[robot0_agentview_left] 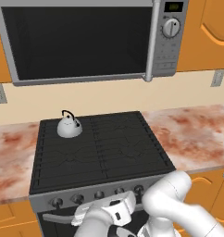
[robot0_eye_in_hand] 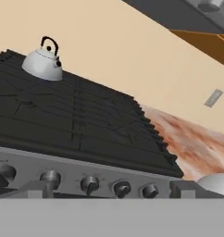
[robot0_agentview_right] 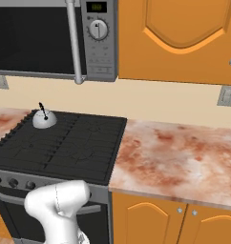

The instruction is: The kettle is done boiling. Turn off the stove, then wait for 300 timesteps before moving the kettle to the dining table.

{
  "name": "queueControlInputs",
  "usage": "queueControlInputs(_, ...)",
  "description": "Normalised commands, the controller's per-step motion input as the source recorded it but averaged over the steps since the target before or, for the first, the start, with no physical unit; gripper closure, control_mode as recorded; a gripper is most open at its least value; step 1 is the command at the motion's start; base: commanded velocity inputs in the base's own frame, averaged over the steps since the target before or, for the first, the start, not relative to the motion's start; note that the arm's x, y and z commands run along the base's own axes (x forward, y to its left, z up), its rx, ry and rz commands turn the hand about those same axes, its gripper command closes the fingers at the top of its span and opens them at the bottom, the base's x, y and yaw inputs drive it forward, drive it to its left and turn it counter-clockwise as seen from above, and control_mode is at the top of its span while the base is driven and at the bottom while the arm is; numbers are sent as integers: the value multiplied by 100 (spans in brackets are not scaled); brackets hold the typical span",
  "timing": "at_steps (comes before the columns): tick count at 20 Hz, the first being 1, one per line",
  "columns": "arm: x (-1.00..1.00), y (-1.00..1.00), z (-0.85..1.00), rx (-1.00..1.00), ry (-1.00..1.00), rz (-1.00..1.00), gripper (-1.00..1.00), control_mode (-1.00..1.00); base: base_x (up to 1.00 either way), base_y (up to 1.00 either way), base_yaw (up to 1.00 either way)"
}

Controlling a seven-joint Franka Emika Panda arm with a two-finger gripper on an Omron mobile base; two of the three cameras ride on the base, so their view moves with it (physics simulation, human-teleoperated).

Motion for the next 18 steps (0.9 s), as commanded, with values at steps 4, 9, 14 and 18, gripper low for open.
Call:
queueControlInputs(4,0,0,-19,0,-15,3,-100,-100,0,0,0)
queueControlInputs(9,0,0,-18,0,-14,5,-100,-100,0,0,0)
queueControlInputs(14,0,0,-21,0,-16,4,-100,-100,0,0,0)
queueControlInputs(18,16,3,-22,-3,-7,3,-100,-100,0,0,0)
